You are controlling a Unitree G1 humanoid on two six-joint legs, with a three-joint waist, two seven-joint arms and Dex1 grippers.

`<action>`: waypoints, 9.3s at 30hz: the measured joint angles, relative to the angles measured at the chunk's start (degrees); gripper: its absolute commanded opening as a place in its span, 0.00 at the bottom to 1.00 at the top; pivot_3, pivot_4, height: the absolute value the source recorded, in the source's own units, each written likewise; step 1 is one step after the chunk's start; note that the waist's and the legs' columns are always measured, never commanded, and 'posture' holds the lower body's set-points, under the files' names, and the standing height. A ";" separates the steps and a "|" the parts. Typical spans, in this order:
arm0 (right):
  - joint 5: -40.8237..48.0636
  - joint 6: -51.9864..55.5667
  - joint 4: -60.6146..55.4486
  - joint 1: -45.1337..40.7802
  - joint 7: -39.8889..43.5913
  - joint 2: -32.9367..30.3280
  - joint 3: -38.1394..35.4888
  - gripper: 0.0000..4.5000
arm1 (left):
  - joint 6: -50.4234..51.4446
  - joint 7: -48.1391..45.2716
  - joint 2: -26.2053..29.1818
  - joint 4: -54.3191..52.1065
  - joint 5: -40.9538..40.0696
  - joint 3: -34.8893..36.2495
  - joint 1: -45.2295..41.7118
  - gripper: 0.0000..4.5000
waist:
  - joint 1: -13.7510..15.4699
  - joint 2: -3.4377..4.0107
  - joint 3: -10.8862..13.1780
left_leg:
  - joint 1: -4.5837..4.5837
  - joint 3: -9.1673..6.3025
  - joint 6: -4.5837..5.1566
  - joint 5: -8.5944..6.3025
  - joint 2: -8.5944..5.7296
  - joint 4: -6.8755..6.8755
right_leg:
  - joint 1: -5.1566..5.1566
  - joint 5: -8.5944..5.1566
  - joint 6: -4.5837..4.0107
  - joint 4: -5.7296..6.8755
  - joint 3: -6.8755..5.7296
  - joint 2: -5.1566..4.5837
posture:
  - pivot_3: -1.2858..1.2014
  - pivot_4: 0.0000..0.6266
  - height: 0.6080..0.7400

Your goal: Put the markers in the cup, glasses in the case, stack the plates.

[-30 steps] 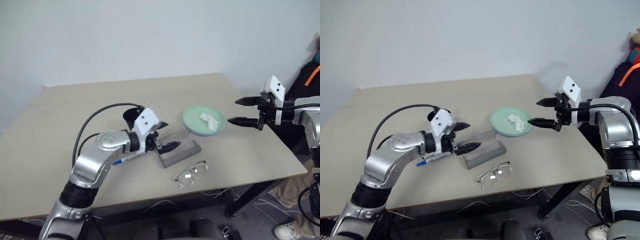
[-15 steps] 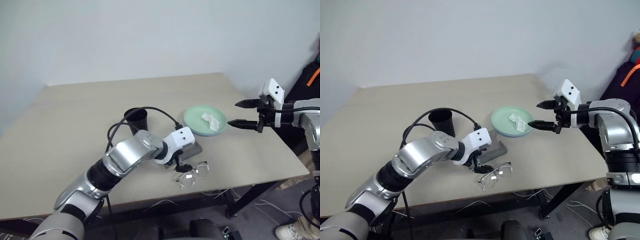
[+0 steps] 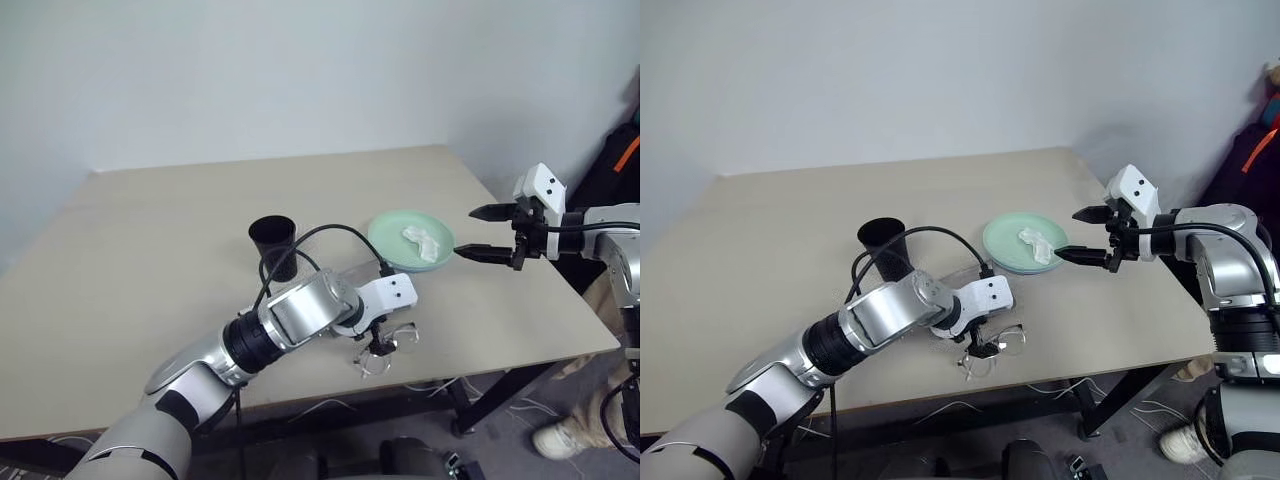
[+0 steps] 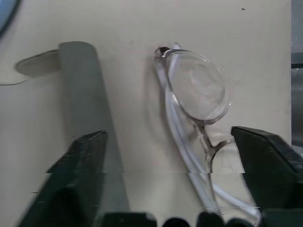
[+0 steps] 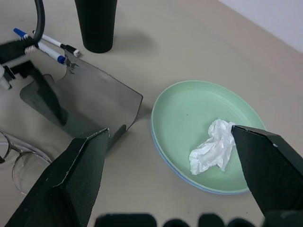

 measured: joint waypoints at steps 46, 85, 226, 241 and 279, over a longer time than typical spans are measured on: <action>-0.21 -2.14 2.86 -1.93 -1.86 1.02 0.40 1.00 | -10.85 -6.34 7.12 13.86 4.69 11.31 -11.56 0.01 | -0.02 -0.01 0.01 | 0.02 0.04 0.16 0.10 -0.21 -0.04 | 0.00 -0.02 0.06 0.09 0.51 0.08 | 0.52 0.00 0.90; 0.45 -1.24 0.06 -1.80 -3.05 1.46 0.70 1.00 | -17.70 -10.14 -0.67 22.61 16.18 6.05 -4.15 0.01 | 0.02 -0.01 0.00 | -0.01 0.07 0.40 -0.02 -0.35 0.06 | 0.01 -0.16 0.30 0.21 0.82 0.09 | 0.52 0.00 0.90; 0.37 -3.03 1.95 -3.90 -3.10 4.54 2.57 1.00 | -46.80 -31.53 23.05 27.76 8.26 27.43 16.35 0.66 | 0.01 -0.02 -0.02 | 0.03 0.13 0.40 -0.02 -0.29 0.30 | -0.10 -0.19 0.30 0.71 0.85 0.10 | 0.52 0.00 0.90; 0.40 -2.45 0.43 -2.63 -3.44 4.53 2.49 1.00 | -50.39 -35.57 22.81 35.01 11.37 26.95 16.00 0.66 | 0.00 -0.02 -0.03 | 0.03 0.14 0.40 -0.02 -0.27 0.30 | -0.12 -0.19 0.30 0.74 0.84 0.09 | 0.52 0.00 0.90; 0.47 -2.00 -1.49 -2.18 -4.10 4.82 2.45 1.00 | -51.57 -43.33 18.70 36.10 16.16 24.86 11.12 0.02 | 0.15 0.00 -0.05 | -0.05 0.18 0.43 -0.05 -0.29 0.30 | -0.15 -0.21 0.32 0.70 0.84 0.03 | 0.52 0.00 0.90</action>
